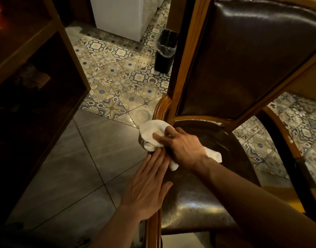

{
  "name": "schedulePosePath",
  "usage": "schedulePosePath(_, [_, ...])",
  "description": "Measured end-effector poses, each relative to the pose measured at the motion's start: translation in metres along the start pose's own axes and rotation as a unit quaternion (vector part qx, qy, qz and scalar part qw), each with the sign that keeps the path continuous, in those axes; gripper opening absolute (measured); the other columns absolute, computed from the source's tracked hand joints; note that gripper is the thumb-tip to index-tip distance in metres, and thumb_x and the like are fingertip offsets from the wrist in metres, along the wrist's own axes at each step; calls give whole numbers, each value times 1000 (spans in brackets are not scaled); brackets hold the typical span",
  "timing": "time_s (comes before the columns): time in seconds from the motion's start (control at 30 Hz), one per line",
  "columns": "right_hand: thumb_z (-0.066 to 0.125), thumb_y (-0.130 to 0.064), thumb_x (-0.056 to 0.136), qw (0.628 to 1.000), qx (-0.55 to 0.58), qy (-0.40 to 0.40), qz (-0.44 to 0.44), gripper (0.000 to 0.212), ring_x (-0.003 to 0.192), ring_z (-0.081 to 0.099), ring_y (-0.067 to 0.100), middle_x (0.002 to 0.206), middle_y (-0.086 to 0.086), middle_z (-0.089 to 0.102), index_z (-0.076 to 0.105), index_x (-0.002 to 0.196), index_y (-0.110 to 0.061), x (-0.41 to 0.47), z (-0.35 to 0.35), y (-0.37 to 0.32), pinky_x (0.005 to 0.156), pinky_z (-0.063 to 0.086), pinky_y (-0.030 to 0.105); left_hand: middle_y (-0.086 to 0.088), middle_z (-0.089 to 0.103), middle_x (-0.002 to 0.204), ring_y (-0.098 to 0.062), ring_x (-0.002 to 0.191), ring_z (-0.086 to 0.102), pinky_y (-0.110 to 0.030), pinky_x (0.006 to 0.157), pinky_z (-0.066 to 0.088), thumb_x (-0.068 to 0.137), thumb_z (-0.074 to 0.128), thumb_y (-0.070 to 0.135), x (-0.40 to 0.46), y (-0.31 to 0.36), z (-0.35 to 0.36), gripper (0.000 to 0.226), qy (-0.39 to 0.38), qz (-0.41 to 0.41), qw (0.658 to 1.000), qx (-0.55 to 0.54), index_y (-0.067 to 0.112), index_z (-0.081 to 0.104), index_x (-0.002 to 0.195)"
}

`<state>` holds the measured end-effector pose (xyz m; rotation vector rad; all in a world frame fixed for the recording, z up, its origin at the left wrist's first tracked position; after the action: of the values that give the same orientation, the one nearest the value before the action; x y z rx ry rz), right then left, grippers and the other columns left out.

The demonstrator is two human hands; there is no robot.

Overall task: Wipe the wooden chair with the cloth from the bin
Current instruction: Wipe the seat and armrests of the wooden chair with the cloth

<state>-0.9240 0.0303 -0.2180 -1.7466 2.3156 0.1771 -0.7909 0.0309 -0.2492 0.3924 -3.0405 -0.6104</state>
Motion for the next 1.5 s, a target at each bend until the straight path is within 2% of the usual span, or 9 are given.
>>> schedulePosePath(0.17, [56,-29,95,1000,13,-4,9,63,116,42,27,141,4,35,26,149,-39,-4,-2,-4,66,41,36,-1,-9,165,-12,149,-12,-36,119,-2,103,21,55,-8,-4,-5,70,-15,33,999,-8,19,-5,157])
schedulePosePath(0.3, [67,-30,88,999,30,-21,24,79,120,41,27,146,2,32,20,151,-40,-9,0,-5,73,46,36,4,1,165,-6,149,-11,-35,121,-3,103,20,53,-8,-18,-19,64,2,29,999,-27,25,0,157])
schedulePosePath(0.5, [69,-30,86,993,96,19,69,77,114,46,23,134,-4,45,23,148,-38,-22,-6,-9,71,43,33,2,26,160,-11,148,9,-33,119,6,91,56,46,17,-36,-53,79,53,-30,997,-38,26,15,155])
schedulePosePath(0.67, [74,-30,79,977,176,57,108,71,109,51,21,126,-1,58,30,134,-26,-41,-26,-8,75,42,32,1,31,158,-15,148,15,-31,119,4,81,71,47,45,-28,-67,89,21,15,999,24,21,24,152])
schedulePosePath(0.8, [72,-23,78,968,215,75,107,63,104,54,22,121,0,58,33,128,-25,-64,-54,-12,78,49,39,7,52,141,-12,132,41,-27,113,26,81,73,39,50,-15,-79,66,1,32,999,17,28,43,139])
schedulePosePath(1.0, [74,-28,79,961,195,116,156,68,111,54,19,129,-2,48,33,132,-26,-99,-101,1,79,46,32,13,61,123,-10,111,54,-28,92,44,84,70,28,55,21,-129,49,6,65,998,4,39,49,127])
schedulePosePath(1.2, [65,-44,81,952,168,141,213,58,104,56,20,120,-3,54,40,131,-29,-145,-150,17,73,35,29,13,62,118,-12,110,55,-33,89,48,87,65,25,64,73,-197,45,31,112,993,25,38,45,125])
schedulePosePath(1.33, [41,-66,68,941,160,172,244,68,95,58,20,114,-3,57,46,126,-30,-185,-194,20,67,33,29,13,63,115,-13,107,56,-33,86,47,85,67,23,61,116,-236,47,35,146,988,42,36,48,125])
schedulePosePath(1.5, [70,-41,75,935,117,200,267,54,93,59,22,115,-3,58,48,122,-29,-240,-238,22,65,35,30,14,60,110,-13,103,56,-32,84,46,83,69,25,53,163,-270,49,39,180,980,71,36,46,125])
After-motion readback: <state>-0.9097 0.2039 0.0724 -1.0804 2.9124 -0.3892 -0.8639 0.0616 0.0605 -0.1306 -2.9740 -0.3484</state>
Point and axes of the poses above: each hand's wrist, its own x-axis towards the middle knuckle, its own z-axis out of the palm, y = z × x, the point moved 7 cm from there along x, towards the middle knuckle
